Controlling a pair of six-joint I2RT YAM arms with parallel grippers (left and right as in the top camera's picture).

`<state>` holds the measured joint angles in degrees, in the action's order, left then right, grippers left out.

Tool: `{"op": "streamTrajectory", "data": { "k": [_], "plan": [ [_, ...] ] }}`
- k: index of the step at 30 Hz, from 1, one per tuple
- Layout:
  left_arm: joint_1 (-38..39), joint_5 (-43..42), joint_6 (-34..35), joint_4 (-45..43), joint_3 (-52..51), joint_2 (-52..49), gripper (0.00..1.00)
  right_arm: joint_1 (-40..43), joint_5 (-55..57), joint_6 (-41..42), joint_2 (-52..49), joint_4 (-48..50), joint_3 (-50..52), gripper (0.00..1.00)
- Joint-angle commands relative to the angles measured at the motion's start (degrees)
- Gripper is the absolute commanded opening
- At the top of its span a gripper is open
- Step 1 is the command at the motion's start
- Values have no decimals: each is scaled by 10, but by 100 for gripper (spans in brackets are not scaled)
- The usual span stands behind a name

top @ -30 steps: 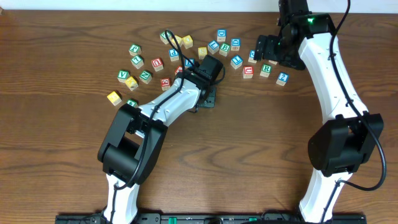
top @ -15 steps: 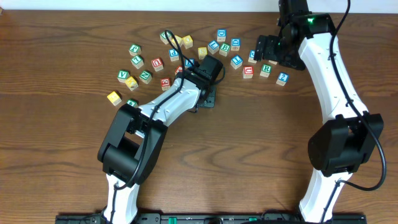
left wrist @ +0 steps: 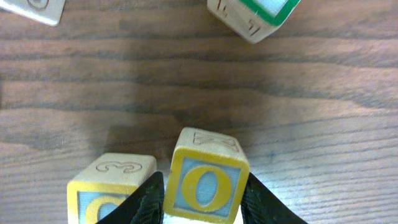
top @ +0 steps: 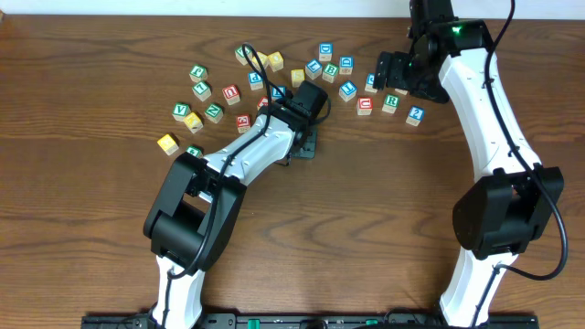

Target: Spell out CORL

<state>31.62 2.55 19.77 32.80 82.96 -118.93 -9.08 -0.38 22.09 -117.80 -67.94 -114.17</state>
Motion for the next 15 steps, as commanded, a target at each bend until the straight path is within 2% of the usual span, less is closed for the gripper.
{"op": "streamTrajectory", "data": {
  "k": [1, 15],
  "plan": [
    [-2, 11, 21, 13, 9, 14, 39, -3, 10, -5, -3, -3, -7, 99],
    [-2, 9, 35, 23, 17, 15, 39, -3, 16, -5, -3, -5, -7, 99]
  ]
}}
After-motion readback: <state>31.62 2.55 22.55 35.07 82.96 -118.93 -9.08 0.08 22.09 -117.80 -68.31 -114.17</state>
